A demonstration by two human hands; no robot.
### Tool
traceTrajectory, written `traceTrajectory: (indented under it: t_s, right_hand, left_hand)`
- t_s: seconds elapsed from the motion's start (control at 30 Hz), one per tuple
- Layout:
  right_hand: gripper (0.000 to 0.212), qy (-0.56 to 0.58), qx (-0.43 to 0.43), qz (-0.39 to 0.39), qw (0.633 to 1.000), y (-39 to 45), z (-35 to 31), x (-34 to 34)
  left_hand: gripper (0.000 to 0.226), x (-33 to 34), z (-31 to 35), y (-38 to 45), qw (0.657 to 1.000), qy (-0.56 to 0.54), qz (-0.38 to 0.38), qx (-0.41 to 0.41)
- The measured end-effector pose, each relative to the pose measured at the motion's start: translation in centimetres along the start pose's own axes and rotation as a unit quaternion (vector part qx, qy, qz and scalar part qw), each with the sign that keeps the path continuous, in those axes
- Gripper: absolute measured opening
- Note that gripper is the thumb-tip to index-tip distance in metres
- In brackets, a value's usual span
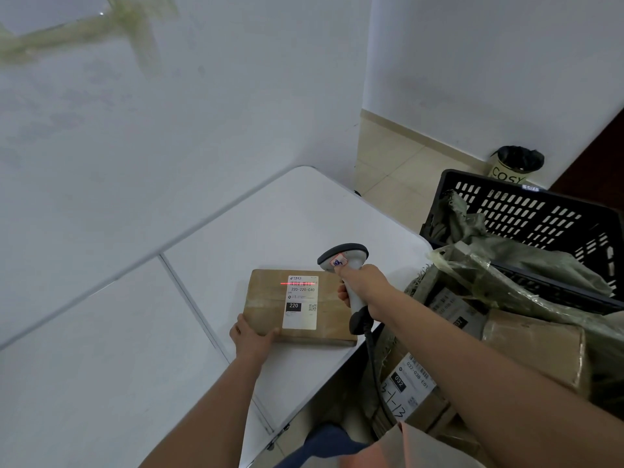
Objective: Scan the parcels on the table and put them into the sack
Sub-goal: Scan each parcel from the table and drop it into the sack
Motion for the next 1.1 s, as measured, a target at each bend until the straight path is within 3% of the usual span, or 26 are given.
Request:
traceTrajectory:
  t_s: [0.3, 0.6, 0.8, 0.97, 1.1]
  right_hand:
    - [0.038, 0.003, 0.017, 0.021, 1.0, 1.8, 1.4, -1.0]
    - [0.052, 0.04, 0.117, 0.017, 0.992, 4.0, 6.4, -3.5]
    - [0.041, 0.035, 0.135, -0.023, 0.99, 4.3, 8.9, -2.8]
    - [0.033, 0.01, 0.104, -0.022, 0.994, 4.8, 9.0, -3.0]
    - [0.034, 0.029, 0.097, -0.008, 0.995, 5.1, 8.8, -4.4]
  left_hand:
    - [0.098, -0.1, -0.4, 0.2, 1.0, -0.002, -0.004, -0.006]
    - [0.094, -0.6, -1.9, 1.6, 0.995, -0.017, -0.022, -0.096]
    - [0.087, -0.8, -2.3, 2.0, 0.993, -0.05, -0.036, -0.105]
    - [0.052, -0.4, -1.8, 1.4, 0.978, -0.169, -0.037, -0.119]
    - [0.049, 0.0, 0.1, 0.2, 0.934, -0.322, -0.056, -0.144]
Point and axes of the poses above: each hand's wrist, its own y-axis towards the middle knuckle, its own x-axis out of the palm, z = x × y, the point moved 5 cm from there along y, towards the middle knuckle, and after that the axes turned 10 degrees about z, right-handed, at the moved point
